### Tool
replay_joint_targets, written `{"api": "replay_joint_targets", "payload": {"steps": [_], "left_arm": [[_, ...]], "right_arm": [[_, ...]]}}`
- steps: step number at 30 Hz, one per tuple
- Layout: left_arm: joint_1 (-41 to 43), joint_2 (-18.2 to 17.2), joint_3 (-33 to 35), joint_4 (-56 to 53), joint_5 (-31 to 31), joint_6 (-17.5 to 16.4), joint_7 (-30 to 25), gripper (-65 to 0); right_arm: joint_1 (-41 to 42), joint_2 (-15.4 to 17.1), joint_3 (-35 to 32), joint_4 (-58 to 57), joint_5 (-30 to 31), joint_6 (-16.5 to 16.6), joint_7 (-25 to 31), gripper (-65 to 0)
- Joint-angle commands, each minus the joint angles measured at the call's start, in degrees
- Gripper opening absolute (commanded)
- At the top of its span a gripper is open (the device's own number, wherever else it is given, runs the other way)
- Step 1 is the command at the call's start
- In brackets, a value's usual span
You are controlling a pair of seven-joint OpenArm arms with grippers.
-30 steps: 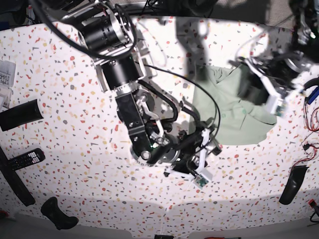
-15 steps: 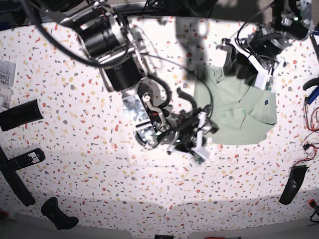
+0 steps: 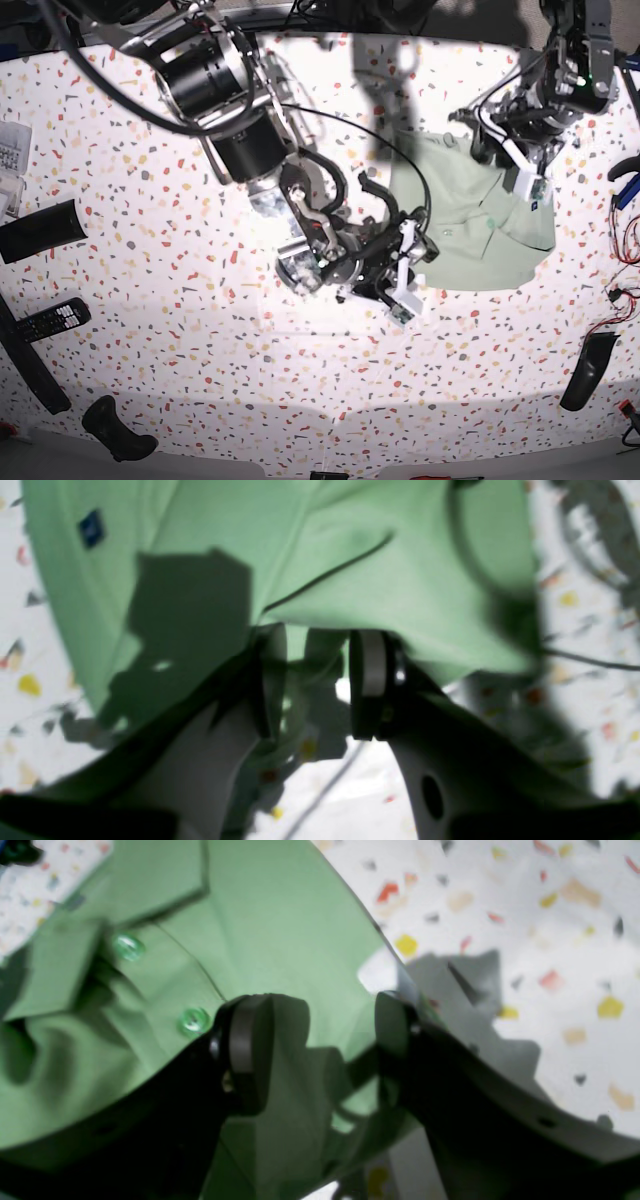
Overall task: Fold the T-shirt properly
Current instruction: 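Carry the folded bundle with the right gripper onto the other half, then hold the shirt with both grippers and fold it over toward the collar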
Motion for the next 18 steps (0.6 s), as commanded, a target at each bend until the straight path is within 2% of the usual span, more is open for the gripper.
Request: {"api": "replay_joint_targets", "payload": {"steps": [1, 5, 8, 13, 18], "left_arm": [[0.13, -0.37, -0.26, -0.2, 0.37, 0.04, 0.17, -45.6], [2.21, -0.35, -0.26, -3.02, 1.16, 0.07, 1.29, -45.6], [2.97, -0.33, -0.26, -2.97, 1.14, 0.11, -0.57, -45.6], [1.42, -0.35, -0.26, -2.91, 1.16, 0.17, -1.86, -45.6], [-0.63, -0.35, -0.26, -2.91, 1.11, 0.2, -2.34, -45.6]], "right_arm": [[1.2, -0.57, 0.0, 0.94, 0.94, 0.73, 0.83, -33.6], [0.96, 0.9, 0.0, 0.94, 1.01, 0.73, -1.03, -33.7], [0.81, 1.95, 0.0, 0.94, 1.05, 0.73, -3.04, -34.1], [0.81, 3.19, -0.02, 2.25, 7.69, 0.73, -6.1, -39.0], [0.81, 3.96, 0.0, 5.81, 7.61, 0.73, -10.45, -39.0]]}}
